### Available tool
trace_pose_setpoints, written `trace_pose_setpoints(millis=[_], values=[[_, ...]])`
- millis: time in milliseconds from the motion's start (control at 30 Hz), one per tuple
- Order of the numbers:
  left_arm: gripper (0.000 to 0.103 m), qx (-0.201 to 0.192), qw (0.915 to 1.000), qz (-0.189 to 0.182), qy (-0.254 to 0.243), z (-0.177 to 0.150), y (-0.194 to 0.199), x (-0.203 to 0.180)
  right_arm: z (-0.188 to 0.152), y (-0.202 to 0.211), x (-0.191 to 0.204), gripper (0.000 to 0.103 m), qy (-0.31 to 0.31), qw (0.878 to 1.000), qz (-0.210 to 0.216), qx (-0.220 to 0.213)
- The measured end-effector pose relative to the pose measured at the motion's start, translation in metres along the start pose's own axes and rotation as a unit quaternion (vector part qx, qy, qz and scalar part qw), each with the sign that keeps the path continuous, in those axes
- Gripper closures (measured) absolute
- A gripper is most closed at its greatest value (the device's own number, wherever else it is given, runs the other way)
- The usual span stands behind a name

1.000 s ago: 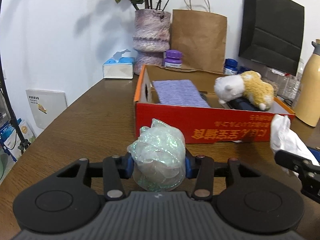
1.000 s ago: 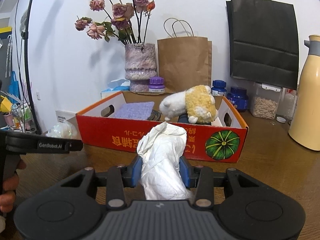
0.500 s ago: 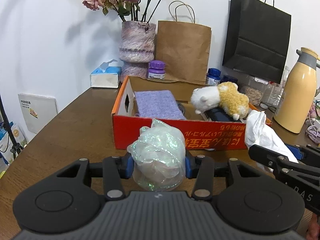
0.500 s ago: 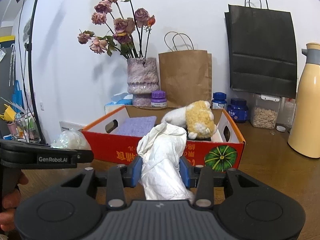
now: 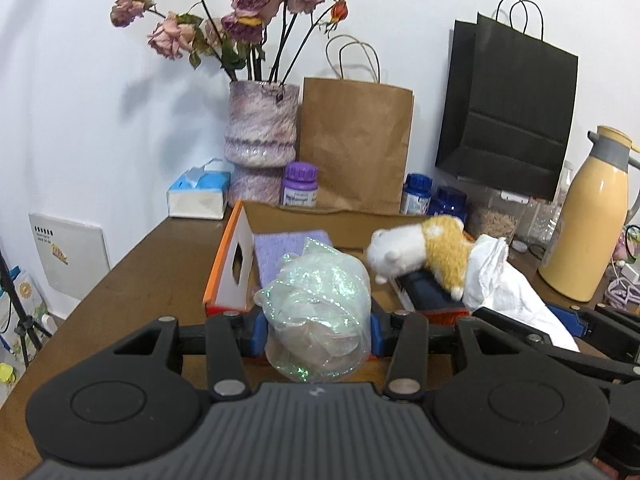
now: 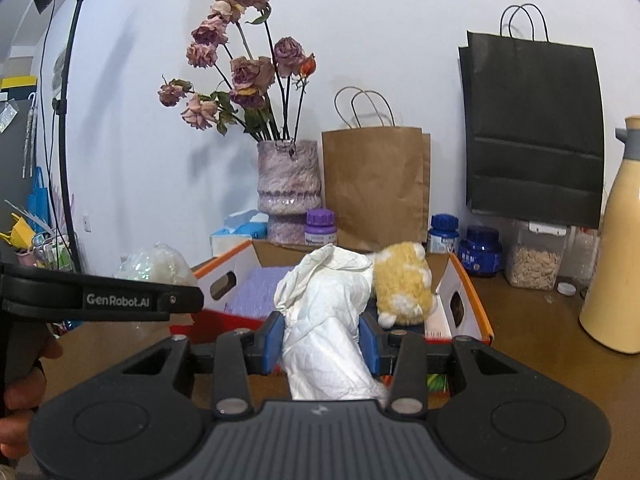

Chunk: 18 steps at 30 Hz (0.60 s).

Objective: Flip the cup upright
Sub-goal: 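Carry the plastic bag with the left gripper and cloth with the right into the box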

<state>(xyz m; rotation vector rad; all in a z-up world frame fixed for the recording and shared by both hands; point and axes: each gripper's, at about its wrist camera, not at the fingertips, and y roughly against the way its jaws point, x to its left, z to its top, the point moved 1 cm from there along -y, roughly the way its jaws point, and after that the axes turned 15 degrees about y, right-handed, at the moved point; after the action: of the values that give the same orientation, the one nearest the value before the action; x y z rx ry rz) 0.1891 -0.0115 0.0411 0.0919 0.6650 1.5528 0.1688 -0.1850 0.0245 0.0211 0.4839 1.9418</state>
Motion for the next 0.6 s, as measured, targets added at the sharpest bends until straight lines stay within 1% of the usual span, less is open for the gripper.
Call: trace_pose_setpoints(millis=[267, 600], values=[[0.056, -0.011, 0.9998, -0.008, 0.014, 0.017, -0.015, -0.006, 0.019, -0.019, -0.003, 0.064, 0.003, 1.0, -0.004, -0.015], [0.056, -0.031, 0.9989, -0.006, 0.036, 0.04, -0.04, -0.009, 0.037, -0.05, -0.011, 0.064, -0.003, 1.0, -0.013, -0.024]])
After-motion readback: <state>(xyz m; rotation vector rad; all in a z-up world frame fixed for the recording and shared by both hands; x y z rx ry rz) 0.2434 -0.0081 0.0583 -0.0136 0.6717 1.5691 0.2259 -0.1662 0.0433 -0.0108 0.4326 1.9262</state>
